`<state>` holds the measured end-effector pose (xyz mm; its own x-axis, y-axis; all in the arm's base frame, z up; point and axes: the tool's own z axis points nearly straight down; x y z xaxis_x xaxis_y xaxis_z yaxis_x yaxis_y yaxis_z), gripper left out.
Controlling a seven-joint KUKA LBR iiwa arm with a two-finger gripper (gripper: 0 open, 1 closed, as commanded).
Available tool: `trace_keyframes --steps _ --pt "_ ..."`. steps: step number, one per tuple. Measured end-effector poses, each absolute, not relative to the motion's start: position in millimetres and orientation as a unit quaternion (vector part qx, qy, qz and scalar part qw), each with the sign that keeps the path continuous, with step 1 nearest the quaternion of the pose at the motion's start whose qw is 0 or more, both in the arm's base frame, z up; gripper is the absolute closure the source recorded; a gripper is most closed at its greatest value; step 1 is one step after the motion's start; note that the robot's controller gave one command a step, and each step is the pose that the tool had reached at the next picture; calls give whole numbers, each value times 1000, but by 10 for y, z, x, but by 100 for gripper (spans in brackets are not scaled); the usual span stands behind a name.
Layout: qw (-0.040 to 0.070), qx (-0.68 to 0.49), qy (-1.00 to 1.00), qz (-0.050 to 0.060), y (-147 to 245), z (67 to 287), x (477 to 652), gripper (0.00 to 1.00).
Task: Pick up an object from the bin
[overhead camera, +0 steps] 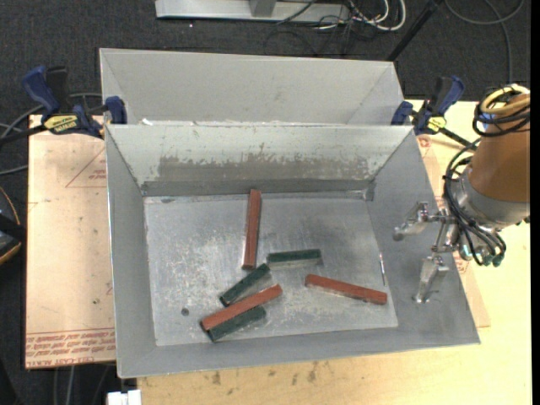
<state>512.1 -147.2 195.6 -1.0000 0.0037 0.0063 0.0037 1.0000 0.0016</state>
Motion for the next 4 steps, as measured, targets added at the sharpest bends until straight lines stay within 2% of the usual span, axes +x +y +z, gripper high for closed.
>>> trace_keyframes --steps 1,2,3,4 --pt "-1 0 -1000 0 -1466 1994 5140 0" --pt "-4 8 -1000 1 -1359 1532 5129 0" --pt "-9 -33 -999 0 -675 743 5012 100" --pt "-9 -33 -999 0 -675 743 5012 100"
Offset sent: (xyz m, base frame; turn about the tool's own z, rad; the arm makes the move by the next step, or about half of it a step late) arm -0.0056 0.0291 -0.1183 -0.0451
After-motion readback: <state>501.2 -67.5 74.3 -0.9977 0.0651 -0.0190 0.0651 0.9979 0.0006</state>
